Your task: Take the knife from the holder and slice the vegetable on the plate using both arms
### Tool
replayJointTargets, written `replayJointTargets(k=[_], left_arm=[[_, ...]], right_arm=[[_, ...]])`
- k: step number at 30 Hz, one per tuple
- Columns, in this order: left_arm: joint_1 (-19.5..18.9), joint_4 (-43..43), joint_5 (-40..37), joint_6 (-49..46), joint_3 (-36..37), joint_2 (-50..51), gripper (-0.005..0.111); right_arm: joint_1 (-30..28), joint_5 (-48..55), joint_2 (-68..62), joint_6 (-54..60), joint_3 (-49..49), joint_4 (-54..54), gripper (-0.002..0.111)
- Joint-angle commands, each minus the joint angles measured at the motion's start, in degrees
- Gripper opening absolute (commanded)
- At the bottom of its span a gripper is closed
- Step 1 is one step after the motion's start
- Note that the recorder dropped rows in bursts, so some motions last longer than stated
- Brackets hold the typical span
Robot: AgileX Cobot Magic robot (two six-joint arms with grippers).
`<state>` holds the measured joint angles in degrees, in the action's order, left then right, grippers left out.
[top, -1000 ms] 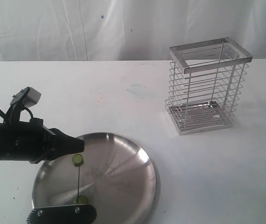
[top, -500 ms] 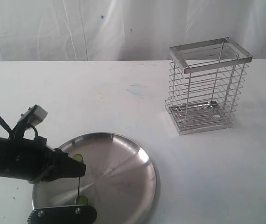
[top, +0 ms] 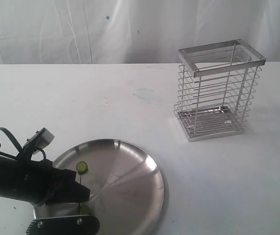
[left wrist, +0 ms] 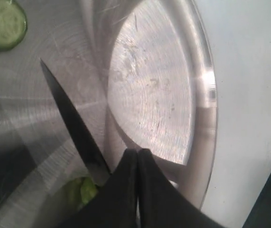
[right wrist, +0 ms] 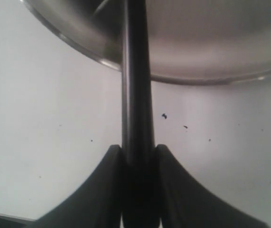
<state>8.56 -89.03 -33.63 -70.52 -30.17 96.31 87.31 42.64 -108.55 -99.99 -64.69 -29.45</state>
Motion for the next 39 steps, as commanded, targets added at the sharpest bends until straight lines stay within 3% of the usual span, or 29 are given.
replayJointTargets(k=[1,12,19,28,39], left_arm=[[0.2,-1.3,-0.5,-0.4,0.4,2.3,0.0],[0.4,-8.6,1.7,-7.7,0.4,3.1,0.0],[8.2,-8.1,13.3,-9.0,0.4,3.1,0.0],[8.2,-8.3,13.4,-8.9,0.4,3.1,0.0],[8.2,-8.8,8.1,-9.0,-0.7,3.0,0.0]], right_arm=[[0.0,0.5,-0.1,-0.2,0.2,-0.7,0.0],[0.0,0.9,-0.1,-0.7,0.2,-0.6,0.0],[0.0,-0.1,-0.1,-3.7,1.0,-0.6,0.0],[0.0,-10.3,-0.1,-9.9,5.9,-0.5,0.0],[0.0,-2.5,4.3,-3.2,5.9,4.6,0.0]])
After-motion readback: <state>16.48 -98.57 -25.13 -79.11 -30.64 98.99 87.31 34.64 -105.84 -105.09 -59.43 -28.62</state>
